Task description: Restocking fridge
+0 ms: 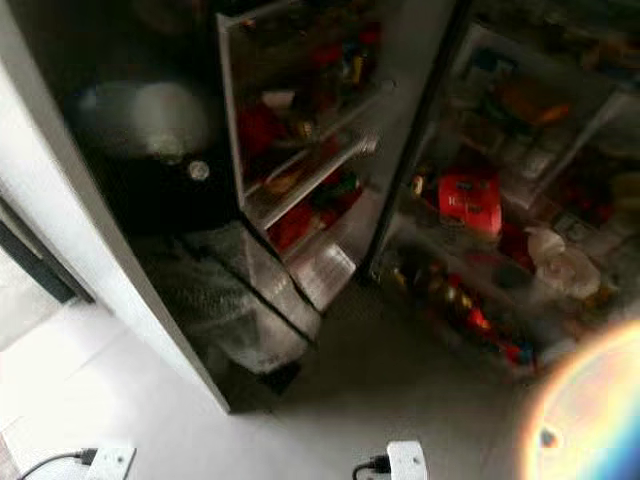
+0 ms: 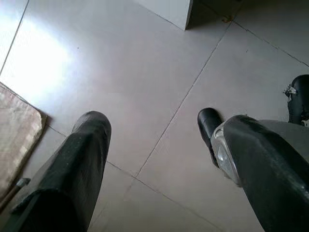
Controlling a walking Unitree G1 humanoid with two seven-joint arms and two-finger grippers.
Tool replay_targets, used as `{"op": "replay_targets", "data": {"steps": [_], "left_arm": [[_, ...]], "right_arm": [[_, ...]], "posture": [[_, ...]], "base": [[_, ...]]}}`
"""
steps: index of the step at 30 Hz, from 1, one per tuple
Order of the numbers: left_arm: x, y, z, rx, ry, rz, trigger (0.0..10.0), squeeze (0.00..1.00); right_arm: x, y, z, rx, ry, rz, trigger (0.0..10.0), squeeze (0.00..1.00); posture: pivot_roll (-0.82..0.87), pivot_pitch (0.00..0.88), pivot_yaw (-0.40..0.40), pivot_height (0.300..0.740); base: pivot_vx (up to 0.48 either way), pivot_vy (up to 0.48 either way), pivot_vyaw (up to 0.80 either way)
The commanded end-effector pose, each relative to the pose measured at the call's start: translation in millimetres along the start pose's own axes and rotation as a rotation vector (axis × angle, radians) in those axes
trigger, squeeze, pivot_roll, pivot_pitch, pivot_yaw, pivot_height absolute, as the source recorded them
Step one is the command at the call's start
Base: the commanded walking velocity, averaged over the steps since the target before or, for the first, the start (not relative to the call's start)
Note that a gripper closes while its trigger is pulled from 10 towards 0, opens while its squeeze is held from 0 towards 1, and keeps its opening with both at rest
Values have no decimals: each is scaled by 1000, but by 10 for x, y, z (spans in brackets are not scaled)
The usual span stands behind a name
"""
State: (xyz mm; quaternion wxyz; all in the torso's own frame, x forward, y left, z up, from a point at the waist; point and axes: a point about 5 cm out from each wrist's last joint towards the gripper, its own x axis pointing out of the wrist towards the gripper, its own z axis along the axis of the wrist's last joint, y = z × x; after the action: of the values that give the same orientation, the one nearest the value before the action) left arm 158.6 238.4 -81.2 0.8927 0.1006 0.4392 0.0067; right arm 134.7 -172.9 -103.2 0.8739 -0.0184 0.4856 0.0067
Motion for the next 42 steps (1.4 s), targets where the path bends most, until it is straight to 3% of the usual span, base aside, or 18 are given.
{"op": "replay_targets", "data": {"steps": [1,15,18,25,28,31,35,42], "left_arm": [[-2,-100,-47,-4,18,-22,10000,0],[-4,-132,-52,-15,13,-27,10000,0],[-4,-139,-53,-15,14,-27,10000,0],[-6,-141,-63,-19,16,-20,10000,0],[-6,-139,-61,-18,15,-20,10000,0],[-7,-124,-57,-15,11,-21,10000,0],[-9,-112,-59,-13,10,-21,10000,0],[-14,-117,-73,-7,12,-27,10000,0]], "right_arm": [[-43,-36,-184,2,69,-11,10000,0],[-45,-50,-181,13,59,-33,10000,0],[-51,-61,-189,81,48,-66,10000,0],[-100,-135,-229,389,-24,-301,10000,0],[-108,-148,-222,389,-39,-331,10000,0],[-196,-736,378,388,-355,-586,10000,0],[-286,-904,324,449,-372,-735,10000,0],[-392,-1107,175,593,-362,-862,10000,0]], "posture": [[34,143,-27,740],[32,143,-29,740],[31,142,-30,740],[20,134,-27,740],[16,128,-24,740],[8,117,-22,740],[1,109,-21,740],[-3,93,-21,740]], "base": [[0,0,-800],[0,0,0],[0,0,0],[0,0,0],[0,0,0],[0,0,0],[0,0,0],[0,0,0]]}}
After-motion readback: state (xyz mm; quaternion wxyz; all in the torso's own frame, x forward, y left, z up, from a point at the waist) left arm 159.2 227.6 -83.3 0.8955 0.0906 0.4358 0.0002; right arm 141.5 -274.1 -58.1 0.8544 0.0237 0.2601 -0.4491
